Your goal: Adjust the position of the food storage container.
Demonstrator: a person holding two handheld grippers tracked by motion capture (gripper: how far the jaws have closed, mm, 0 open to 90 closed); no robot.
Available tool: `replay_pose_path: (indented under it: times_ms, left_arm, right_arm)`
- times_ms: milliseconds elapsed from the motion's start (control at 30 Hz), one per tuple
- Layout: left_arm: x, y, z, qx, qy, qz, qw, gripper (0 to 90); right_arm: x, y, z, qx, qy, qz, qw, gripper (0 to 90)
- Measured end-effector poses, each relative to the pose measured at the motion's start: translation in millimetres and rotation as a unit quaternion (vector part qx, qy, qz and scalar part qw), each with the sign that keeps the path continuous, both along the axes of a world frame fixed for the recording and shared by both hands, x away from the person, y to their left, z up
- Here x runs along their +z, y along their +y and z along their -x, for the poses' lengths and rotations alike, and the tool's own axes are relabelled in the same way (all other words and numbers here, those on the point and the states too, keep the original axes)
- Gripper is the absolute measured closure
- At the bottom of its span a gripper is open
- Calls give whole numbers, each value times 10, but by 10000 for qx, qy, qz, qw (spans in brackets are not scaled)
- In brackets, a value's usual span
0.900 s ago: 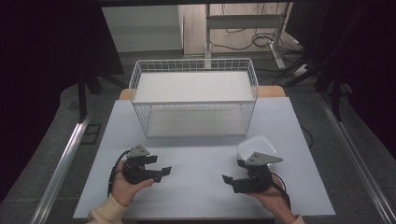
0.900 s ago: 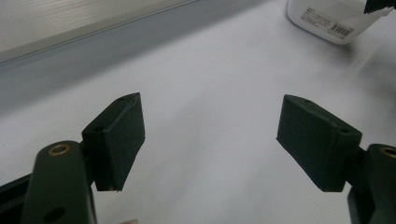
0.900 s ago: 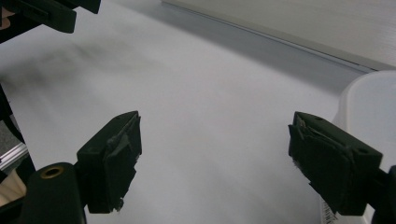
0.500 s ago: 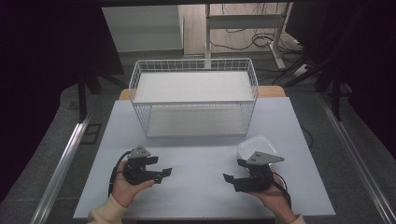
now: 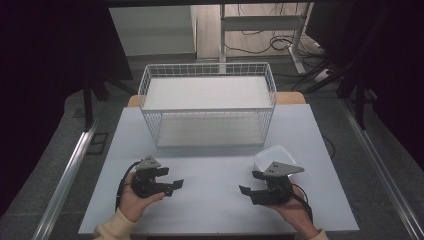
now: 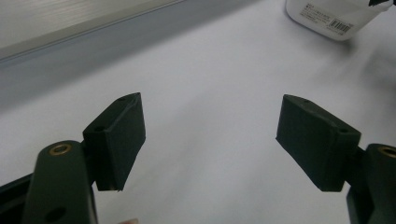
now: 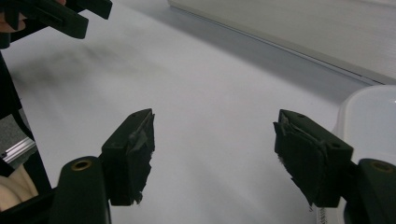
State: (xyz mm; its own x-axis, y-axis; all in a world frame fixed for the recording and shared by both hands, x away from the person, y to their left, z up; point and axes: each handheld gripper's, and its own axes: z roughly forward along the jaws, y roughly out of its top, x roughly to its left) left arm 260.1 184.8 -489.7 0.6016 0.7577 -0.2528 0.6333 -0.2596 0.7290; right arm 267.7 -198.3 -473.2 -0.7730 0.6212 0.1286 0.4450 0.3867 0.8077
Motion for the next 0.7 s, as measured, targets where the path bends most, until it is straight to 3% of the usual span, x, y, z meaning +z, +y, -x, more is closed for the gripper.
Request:
replay_pose_path:
  times_ms: [433,700]
  left_arm:
    - [64,44,-21,166,-63,-74,9998,236]
    - [93,73,-23,193,-113,-83,9997,237]
  right_arm:
    - [194,-121,-136,-11,74,-17,10000,309]
    - [510,-227,-379,-283,5,68,9996,348]
